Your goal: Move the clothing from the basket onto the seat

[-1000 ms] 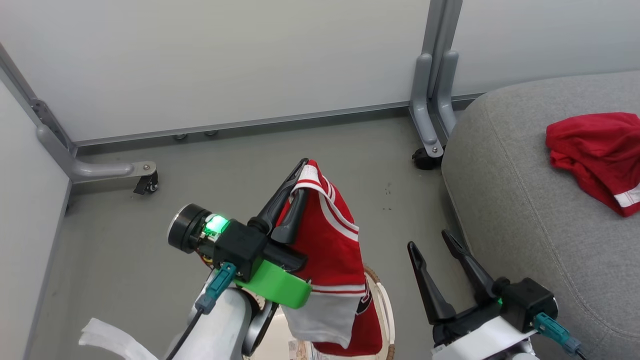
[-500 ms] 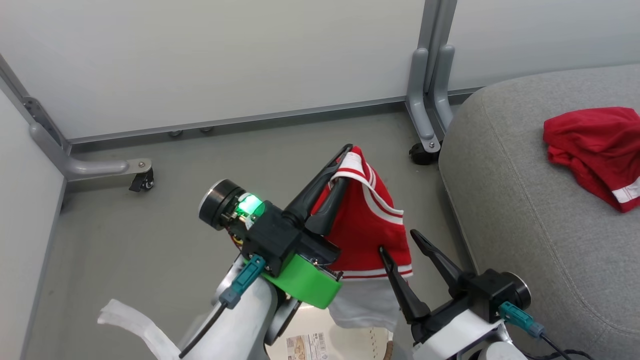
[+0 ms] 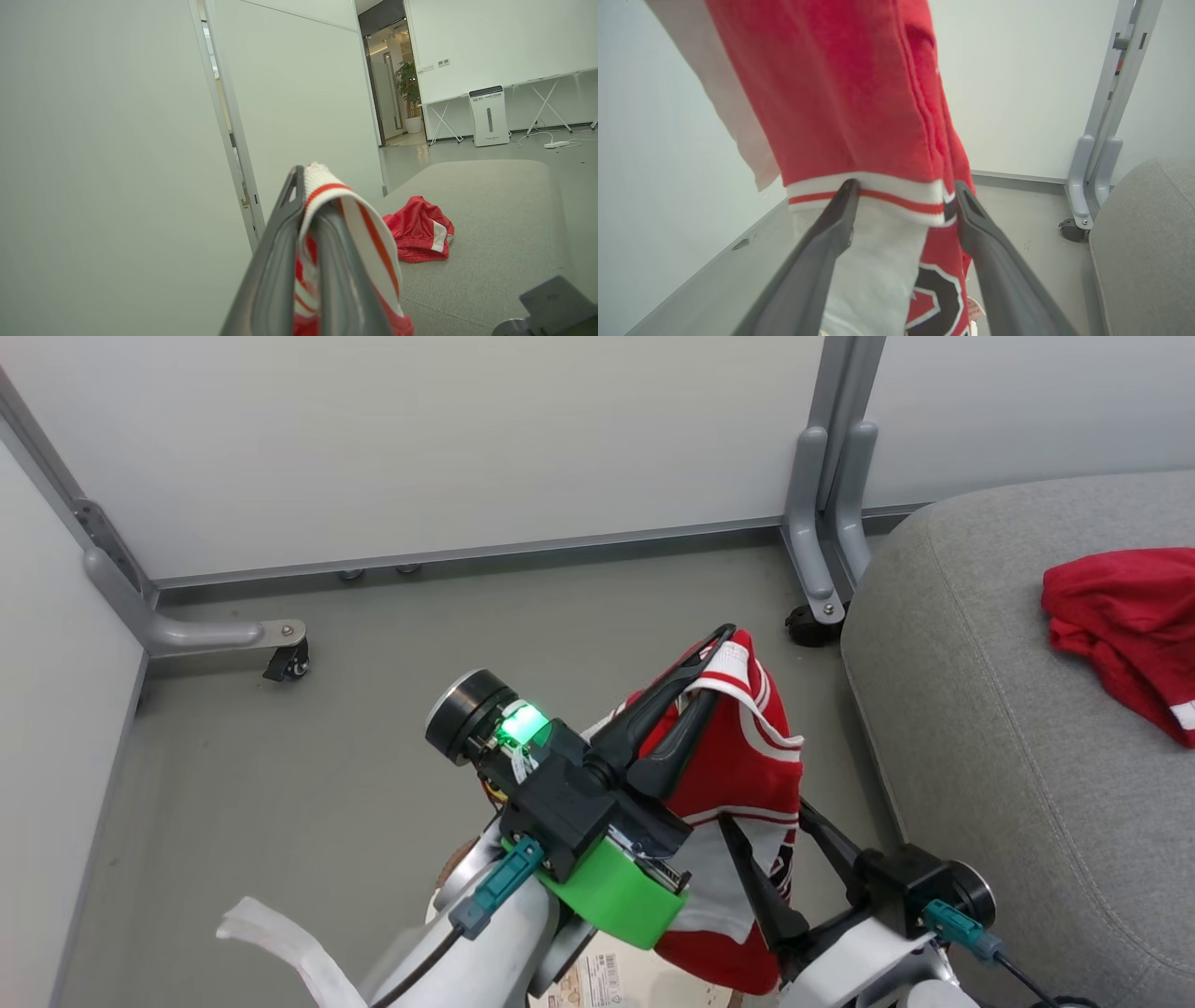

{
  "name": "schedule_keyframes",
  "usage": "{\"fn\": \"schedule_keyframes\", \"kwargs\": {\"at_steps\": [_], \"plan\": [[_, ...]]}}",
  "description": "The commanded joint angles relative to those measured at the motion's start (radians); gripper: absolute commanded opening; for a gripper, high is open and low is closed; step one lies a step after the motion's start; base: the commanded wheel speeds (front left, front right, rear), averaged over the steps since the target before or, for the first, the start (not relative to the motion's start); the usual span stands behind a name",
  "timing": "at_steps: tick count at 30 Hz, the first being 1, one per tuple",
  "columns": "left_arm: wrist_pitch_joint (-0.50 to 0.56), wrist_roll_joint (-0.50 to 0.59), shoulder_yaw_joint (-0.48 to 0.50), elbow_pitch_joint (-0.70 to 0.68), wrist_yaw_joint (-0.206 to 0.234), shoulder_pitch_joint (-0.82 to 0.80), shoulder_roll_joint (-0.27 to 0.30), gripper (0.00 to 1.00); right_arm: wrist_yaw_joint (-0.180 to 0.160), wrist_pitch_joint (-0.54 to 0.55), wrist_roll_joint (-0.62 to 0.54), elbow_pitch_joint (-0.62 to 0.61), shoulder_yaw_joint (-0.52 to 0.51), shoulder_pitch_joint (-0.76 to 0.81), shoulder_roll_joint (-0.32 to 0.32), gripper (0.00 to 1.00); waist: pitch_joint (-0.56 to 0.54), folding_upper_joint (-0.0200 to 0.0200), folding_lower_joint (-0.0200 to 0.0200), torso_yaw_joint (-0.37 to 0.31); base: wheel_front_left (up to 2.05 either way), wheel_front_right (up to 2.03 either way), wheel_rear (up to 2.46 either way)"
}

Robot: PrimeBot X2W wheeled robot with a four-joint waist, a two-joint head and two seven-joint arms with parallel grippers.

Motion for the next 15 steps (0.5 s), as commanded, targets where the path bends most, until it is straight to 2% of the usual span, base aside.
{"fn": "schedule_keyframes", "kwargs": {"at_steps": [1,7,8,9,15], "plan": [[0.000,-0.004,0.000,-0.006,-0.003,-0.019,-0.001,0.00,-0.001,0.000,0.012,0.021,0.010,-0.008,-0.008,1.00,-0.001,0.0000,0.0000,0.002,0.00,0.00,0.00],[0.000,0.000,-0.003,-0.012,-0.004,-0.019,-0.001,0.00,-0.001,0.000,0.029,0.052,0.040,-0.025,-0.017,1.00,-0.004,0.0000,0.0000,0.002,0.00,0.00,0.00],[0.000,0.001,-0.003,-0.011,-0.005,-0.019,-0.001,0.00,-0.001,0.000,0.032,0.052,0.051,-0.030,-0.022,0.82,-0.004,0.0000,0.0000,0.002,0.00,0.00,0.00],[0.000,0.002,-0.002,-0.009,-0.005,-0.020,0.000,0.00,-0.001,0.000,0.039,0.058,0.067,-0.033,-0.028,0.02,-0.003,0.0000,0.0000,0.002,0.00,0.00,0.00],[0.000,-0.008,0.000,-0.008,-0.008,-0.019,0.000,0.00,-0.001,0.000,0.045,0.062,0.085,-0.041,-0.049,0.00,0.001,0.0000,0.0000,0.008,0.00,0.00,0.00]]}}
